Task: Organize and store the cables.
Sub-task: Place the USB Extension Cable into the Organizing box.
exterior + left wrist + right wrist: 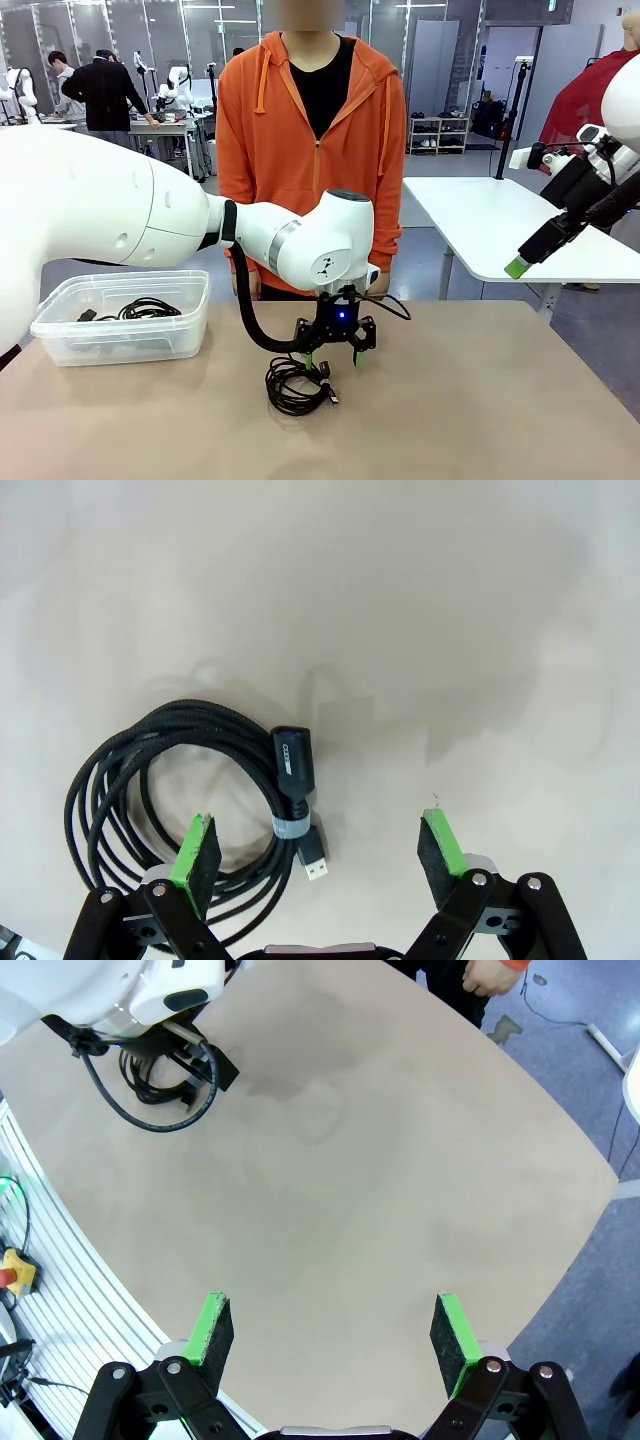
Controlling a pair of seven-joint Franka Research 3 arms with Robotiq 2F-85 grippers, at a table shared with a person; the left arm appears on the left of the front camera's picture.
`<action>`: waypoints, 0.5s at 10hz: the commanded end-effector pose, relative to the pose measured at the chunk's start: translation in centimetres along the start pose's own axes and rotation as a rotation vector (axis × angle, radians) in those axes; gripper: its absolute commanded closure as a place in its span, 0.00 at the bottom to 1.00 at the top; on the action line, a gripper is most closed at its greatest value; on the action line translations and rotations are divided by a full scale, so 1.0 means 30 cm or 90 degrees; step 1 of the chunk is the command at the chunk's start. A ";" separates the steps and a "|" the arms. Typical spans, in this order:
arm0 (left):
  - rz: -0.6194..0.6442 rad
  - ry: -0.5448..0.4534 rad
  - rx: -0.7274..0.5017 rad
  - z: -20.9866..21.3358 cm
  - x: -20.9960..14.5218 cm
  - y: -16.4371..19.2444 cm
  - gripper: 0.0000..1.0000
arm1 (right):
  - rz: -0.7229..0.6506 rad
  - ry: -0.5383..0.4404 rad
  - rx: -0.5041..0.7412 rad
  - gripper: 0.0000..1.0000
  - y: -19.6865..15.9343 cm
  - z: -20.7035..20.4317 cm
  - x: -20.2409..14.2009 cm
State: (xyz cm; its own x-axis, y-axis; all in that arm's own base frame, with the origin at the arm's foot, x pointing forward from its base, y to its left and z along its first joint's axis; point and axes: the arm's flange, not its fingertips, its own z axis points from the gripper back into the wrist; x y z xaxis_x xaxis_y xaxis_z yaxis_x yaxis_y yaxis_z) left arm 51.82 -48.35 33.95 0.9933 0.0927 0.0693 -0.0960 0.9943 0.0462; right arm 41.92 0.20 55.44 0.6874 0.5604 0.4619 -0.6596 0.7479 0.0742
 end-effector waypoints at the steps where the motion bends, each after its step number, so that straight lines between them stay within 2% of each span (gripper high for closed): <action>1: 0.024 -0.003 -0.010 -0.033 -0.010 0.010 0.00 | -0.012 -0.003 0.000 0.00 0.002 0.002 0.000; 5: 0.040 0.022 -0.018 -0.086 -0.024 0.022 0.00 | -0.012 -0.003 0.000 0.00 0.002 0.002 0.000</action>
State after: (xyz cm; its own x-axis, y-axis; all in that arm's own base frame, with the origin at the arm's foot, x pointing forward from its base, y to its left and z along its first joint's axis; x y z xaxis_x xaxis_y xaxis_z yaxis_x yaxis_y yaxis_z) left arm 51.82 -48.20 31.99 0.9903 0.1329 0.0401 -0.1346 0.9900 0.0424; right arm 41.92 0.20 55.44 0.6874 0.5604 0.4619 -0.6596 0.7479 0.0742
